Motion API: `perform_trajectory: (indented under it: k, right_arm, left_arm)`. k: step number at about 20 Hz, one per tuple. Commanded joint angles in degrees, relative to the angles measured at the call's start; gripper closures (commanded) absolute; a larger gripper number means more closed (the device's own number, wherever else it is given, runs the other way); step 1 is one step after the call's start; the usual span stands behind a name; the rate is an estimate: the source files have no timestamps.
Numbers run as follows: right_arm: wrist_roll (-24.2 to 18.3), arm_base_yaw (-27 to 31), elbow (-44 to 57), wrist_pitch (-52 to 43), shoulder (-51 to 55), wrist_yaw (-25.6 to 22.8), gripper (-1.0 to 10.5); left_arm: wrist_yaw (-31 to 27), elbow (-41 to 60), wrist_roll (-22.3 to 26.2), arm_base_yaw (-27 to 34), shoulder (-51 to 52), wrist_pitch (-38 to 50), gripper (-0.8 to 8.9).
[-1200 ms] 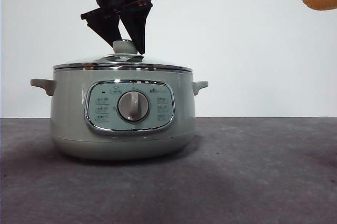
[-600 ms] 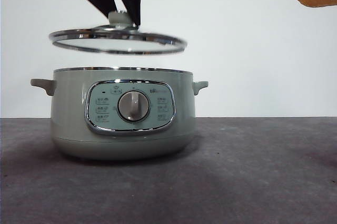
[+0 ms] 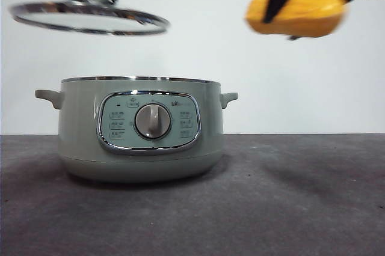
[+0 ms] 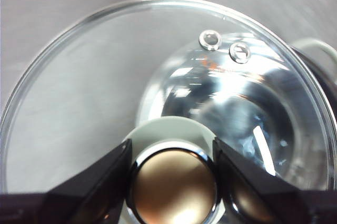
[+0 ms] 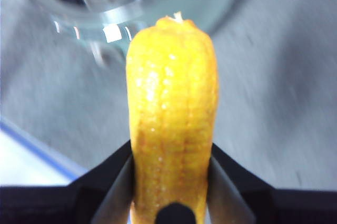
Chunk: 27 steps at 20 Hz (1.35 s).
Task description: Pick up the corn,open the lid,put the corn in the pot,close the lid
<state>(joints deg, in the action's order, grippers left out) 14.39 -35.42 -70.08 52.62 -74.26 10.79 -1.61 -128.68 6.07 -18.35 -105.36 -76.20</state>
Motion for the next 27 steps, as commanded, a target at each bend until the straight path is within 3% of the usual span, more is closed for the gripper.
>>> perform_trajectory:
  k: [1,9,13,19,27]
  right_arm:
    - [0.3,-0.7,-7.6,-0.9,-7.2,0.2,9.5]
    - [-2.2,-4.8,-40.6,-0.6,-34.6,0.1,9.6]
    - [-3.1,-6.7,-50.9,-0.5,-46.6,-0.5,9.6]
    - [-5.9,-8.1,-53.8,0.2,-56.0,-5.9,9.5]
    - [-5.8,-8.1,-53.8,2.9,-59.8,-6.3,9.5]
  left_arm:
    - [0.0,-1.1,0.6,3.2,3.2,1.0,8.26]
    - [0.8,-1.1,0.8,14.6,7.3,0.8,8.26]
    - [3.7,-1.1,0.8,18.9,7.7,0.8,8.26]
    - [5.2,-1.1,0.9,21.3,7.7,0.8,8.26]
    - [5.2,-1.1,1.5,21.3,7.7,0.9,8.26]
